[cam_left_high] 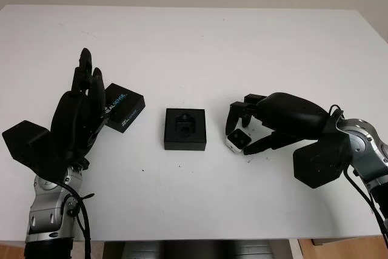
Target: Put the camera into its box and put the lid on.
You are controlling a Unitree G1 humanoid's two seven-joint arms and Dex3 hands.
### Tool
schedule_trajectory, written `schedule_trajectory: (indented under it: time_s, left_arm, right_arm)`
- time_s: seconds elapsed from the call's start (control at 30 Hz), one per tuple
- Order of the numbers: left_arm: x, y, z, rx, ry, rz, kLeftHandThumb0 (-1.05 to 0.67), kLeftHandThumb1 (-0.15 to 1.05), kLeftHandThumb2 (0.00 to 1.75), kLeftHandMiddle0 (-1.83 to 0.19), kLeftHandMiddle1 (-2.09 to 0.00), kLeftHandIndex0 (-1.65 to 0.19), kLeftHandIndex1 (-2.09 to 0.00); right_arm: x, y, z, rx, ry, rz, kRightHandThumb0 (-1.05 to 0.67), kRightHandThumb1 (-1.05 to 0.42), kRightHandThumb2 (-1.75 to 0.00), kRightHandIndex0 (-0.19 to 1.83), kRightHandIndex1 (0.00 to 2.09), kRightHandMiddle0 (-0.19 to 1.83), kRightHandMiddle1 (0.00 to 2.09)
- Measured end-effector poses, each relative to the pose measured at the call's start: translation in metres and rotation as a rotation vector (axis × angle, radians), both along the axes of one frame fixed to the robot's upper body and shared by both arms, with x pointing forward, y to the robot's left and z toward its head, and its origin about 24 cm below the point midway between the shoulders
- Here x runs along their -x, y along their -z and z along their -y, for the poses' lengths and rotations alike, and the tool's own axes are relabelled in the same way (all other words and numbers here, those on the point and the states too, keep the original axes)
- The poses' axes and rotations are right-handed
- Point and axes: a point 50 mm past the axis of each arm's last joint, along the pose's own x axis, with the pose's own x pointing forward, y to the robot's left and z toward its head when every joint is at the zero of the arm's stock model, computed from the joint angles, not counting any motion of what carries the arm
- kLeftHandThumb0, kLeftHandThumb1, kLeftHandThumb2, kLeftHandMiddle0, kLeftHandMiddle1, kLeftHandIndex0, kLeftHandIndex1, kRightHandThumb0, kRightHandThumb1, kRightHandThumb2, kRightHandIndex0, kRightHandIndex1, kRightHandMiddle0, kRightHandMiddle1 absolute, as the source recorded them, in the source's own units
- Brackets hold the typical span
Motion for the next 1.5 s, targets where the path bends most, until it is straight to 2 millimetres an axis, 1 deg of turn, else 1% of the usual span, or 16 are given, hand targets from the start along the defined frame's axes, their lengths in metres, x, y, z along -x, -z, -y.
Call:
schedule_trajectory:
  time_s: [0.03, 0.1, 0.13, 0.2, 0.33, 0.53, 0.7, 0.8, 1.0, 1.07, 1.17, 1.23, 1.43, 1.5]
  left_arm:
    - [0.000, -0.001, 0.000, -0.001, 0.001, 0.003, -0.72, 1.05, 0.66, 0.19, 0.00, 0.19, 0.00]
    - [0.000, -0.001, 0.000, -0.001, 0.002, 0.002, -0.72, 1.05, 0.66, 0.19, 0.00, 0.19, 0.00]
    - [0.000, -0.001, 0.000, -0.001, 0.002, 0.000, -0.72, 1.05, 0.66, 0.19, 0.00, 0.19, 0.00]
    - [0.001, 0.000, 0.001, -0.001, 0.004, -0.001, -0.72, 1.05, 0.66, 0.19, 0.00, 0.19, 0.00]
    - [0.001, 0.000, 0.001, -0.003, 0.010, -0.002, -0.72, 1.05, 0.67, 0.19, 0.00, 0.19, 0.00]
    - [0.001, 0.000, 0.001, -0.002, 0.011, -0.005, -0.72, 1.05, 0.66, 0.19, 0.00, 0.19, 0.00]
    - [0.001, 0.000, 0.001, -0.003, 0.013, -0.006, -0.73, 1.05, 0.65, 0.19, 0.00, 0.19, 0.00]
    - [0.001, 0.000, 0.002, -0.002, 0.012, -0.005, -0.73, 1.05, 0.66, 0.19, 0.00, 0.19, 0.00]
    - [0.002, 0.002, 0.002, -0.001, 0.009, -0.012, -0.72, 1.05, 0.65, 0.19, 0.00, 0.19, 0.00]
    - [0.002, 0.002, 0.002, 0.002, 0.007, -0.012, -0.72, 1.05, 0.66, 0.19, -0.01, 0.19, 0.00]
    - [0.002, 0.002, 0.004, 0.009, 0.006, -0.011, -0.72, 1.05, 0.66, 0.19, -0.01, 0.19, 0.00]
    - [0.002, 0.002, 0.004, 0.012, 0.006, -0.010, -0.72, 1.05, 0.66, 0.19, -0.02, 0.19, 0.00]
    - [0.002, 0.003, 0.007, 0.015, 0.012, -0.012, -0.71, 1.05, 0.66, 0.19, -0.01, 0.19, 0.00]
    - [0.002, 0.003, 0.007, 0.016, 0.013, -0.012, -0.72, 1.05, 0.65, 0.19, -0.01, 0.19, 0.00]
  right_arm:
    - [0.000, 0.000, 0.000, -0.006, 0.012, -0.010, -0.42, -1.05, -0.14, 0.04, 1.05, 0.17, 1.67]
    - [0.000, -0.002, 0.000, -0.017, 0.036, -0.025, -0.43, -1.05, -0.14, 0.12, 0.64, 0.18, 1.65]
    - [0.001, -0.003, 0.000, -0.026, 0.046, -0.033, -0.43, -1.05, -0.14, 0.13, 0.55, 0.18, 1.65]
    - [0.001, -0.001, 0.000, -0.058, 0.065, -0.047, -0.43, -1.05, -0.13, 0.15, 0.47, 0.20, 1.69]
    - [0.002, 0.004, 0.000, -0.135, 0.094, -0.075, -0.43, -1.05, -0.11, 0.17, 0.42, 0.21, 1.79]
    - [0.004, 0.011, -0.001, -0.221, 0.136, -0.114, -0.43, -1.05, -0.11, 0.15, 0.39, 0.20, 1.85]
    - [0.004, 0.012, -0.004, -0.252, 0.159, -0.132, -0.43, -1.05, -0.13, 0.13, 0.35, 0.16, 1.85]
    - [0.004, 0.009, -0.005, -0.279, 0.169, -0.134, -0.43, -1.05, -0.14, 0.11, 0.31, 0.14, 1.84]
    - [0.005, 0.001, -0.009, -0.317, 0.195, -0.117, -0.43, -1.05, -0.12, 0.12, 0.24, 0.15, 1.84]
    - [0.005, -0.003, -0.010, -0.331, 0.210, -0.115, -0.41, -1.05, -0.11, 0.12, 0.22, 0.14, 1.82]
    - [0.006, -0.009, -0.014, -0.357, 0.228, -0.114, -0.41, -1.05, -0.08, 0.16, 0.18, 0.18, 1.76]
    - [0.005, -0.013, -0.016, -0.381, 0.251, -0.116, -0.43, -1.05, -0.11, 0.17, 0.15, 0.16, 1.80]
    - [0.004, -0.025, -0.023, -0.434, 0.272, -0.107, -0.42, -1.05, -0.08, 0.21, 0.13, 0.18, 1.93]
    - [0.003, -0.029, -0.027, -0.448, 0.272, -0.104, -0.42, -1.05, -0.08, 0.21, 0.13, 0.19, 1.94]
